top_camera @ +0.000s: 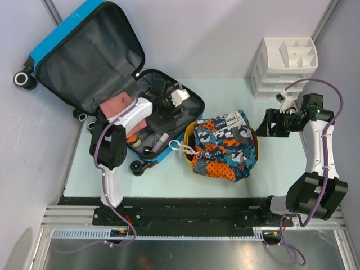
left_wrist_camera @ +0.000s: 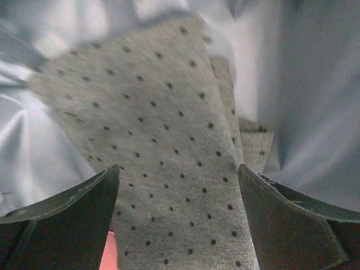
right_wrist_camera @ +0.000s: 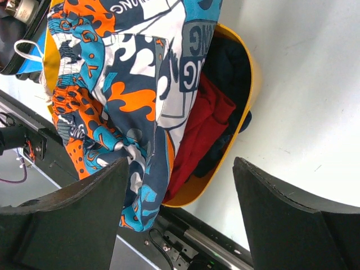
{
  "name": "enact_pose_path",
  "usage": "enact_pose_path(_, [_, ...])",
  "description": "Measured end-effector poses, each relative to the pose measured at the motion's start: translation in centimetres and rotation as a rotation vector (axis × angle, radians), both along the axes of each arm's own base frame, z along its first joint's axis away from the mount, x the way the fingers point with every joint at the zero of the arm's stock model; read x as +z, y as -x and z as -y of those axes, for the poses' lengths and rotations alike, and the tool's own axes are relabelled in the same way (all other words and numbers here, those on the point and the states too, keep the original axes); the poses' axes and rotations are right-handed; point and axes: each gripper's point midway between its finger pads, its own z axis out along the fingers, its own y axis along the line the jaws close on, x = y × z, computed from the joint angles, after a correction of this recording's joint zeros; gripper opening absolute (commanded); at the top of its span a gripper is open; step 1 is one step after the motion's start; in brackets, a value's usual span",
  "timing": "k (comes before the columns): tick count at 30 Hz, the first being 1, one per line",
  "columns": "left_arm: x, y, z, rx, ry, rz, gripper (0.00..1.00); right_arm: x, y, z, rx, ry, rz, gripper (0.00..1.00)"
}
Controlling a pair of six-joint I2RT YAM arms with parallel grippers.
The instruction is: Open, take out, and arrange the luggage
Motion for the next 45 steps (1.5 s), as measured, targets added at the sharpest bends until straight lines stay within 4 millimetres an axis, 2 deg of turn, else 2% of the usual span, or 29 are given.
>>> enact_pose_path(3, [-3.2, 1.1, -1.0, -0.073, -0.103, -0.047, 0.91, -0.3, 0.1, 0.2, -0.006, 0.004, -0.014, 0.79])
enact_pose_path(5, [-4.6, 1.4, -1.4, -0.114, -0.142, -0.065, 0.92, -0.5, 0.1, 0.3, -0.009, 0.007, -0.024, 0.79])
enact_pose_path(15, [-7.9, 1.9, -1.1, -0.224, -0.179, -0.106, 0.95, -1.4, 0.1, 0.6, -0.010, 0.013, -0.064, 0.79])
enact_pose_path(18, [-8.1, 1.8, -1.0, -0.233, -0.179, -0.107, 0.93, -1.6, 0.2, 0.6, -0.007, 0.013, -0.074, 0.79])
enact_pose_path(19, [-8.1, 1.8, -1.0, -0.233, -0.178, -0.106, 0.90, -1.7, 0.2, 0.6, -0.006, 0.014, -0.077, 0.79])
enact_pose_path(22, [-8.1, 1.6, -1.0, -0.230, -0.175, -0.109, 0.69, -1.8, 0.3, 0.7, -0.005, 0.020, -0.080, 0.79])
enact_pose_path(23, [-8.0, 1.5, -0.9, -0.227, -0.171, -0.109, 0.55, -1.8, 0.3, 0.7, -0.004, 0.023, -0.080, 0.78])
enact_pose_path(26, [-7.5, 1.4, -0.7, -0.218, -0.148, -0.118, 0.34, -1.9, 0.3, 0.8, -0.003, 0.028, -0.082, 0.78])
enact_pose_path(29, [-6.6, 1.4, -0.1, -0.220, -0.123, -0.118, 0.19, -2.1, 0.3, 0.8, -0.004, 0.028, -0.089, 0.77])
enact_pose_path(31, [-5.7, 0.9, 0.0, -0.219, -0.122, -0.092, 0.13, -2.2, 0.2, 0.9, -0.004, 0.027, -0.095, 0.78])
enact_pose_path(32, [-5.7, 0.8, -0.2, -0.215, -0.121, -0.091, 0.03, -2.3, 0.2, 0.9, -0.004, 0.026, -0.098, 0.77])
enact_pose_path(33, [-5.7, 0.7, -0.3, -0.212, -0.118, -0.092, 0.00, -2.4, 0.2, 0.9, -0.004, 0.025, -0.100, 0.77])
enact_pose_path(40, [-4.9, 0.4, -0.7, -0.193, -0.092, -0.101, 0.00, -2.6, 0.1, 0.9, -0.005, 0.022, -0.109, 0.77])
enact_pose_path(45, [-2.6, -0.5, -0.4, -0.161, -0.040, -0.083, 0.00, -2.6, 0.1, 0.9, -0.004, 0.022, -0.110, 0.77])
